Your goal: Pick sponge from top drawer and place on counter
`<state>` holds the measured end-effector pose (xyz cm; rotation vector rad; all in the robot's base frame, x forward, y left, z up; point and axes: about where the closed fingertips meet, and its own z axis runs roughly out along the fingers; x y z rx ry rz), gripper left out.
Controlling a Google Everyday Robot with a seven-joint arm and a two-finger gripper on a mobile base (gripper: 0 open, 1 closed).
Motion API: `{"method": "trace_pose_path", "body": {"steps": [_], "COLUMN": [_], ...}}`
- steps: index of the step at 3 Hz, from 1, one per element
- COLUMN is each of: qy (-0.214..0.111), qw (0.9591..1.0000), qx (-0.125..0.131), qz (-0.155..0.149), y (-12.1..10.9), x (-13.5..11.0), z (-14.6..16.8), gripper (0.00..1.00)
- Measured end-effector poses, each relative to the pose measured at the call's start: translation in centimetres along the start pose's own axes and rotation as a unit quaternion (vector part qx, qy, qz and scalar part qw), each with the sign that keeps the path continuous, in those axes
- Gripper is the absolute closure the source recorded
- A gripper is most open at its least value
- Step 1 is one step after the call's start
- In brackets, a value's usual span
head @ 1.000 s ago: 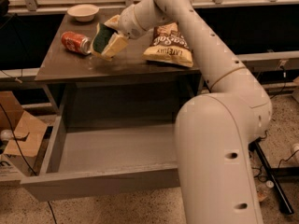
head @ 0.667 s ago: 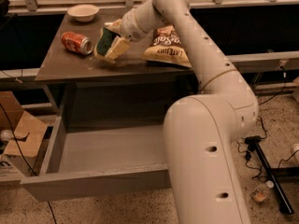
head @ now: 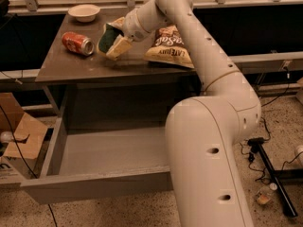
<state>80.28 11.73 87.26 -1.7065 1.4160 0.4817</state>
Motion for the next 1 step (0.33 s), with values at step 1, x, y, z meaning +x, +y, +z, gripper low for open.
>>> {"method": "trace_pose_path", "body": {"steps": [1], "qy": [0.000], "qw": [1.0000], "qx": [0.000], "qz": [0.000], "y": [0.00], "x": [0.00], "z": [0.00], "gripper": [0.00]}}
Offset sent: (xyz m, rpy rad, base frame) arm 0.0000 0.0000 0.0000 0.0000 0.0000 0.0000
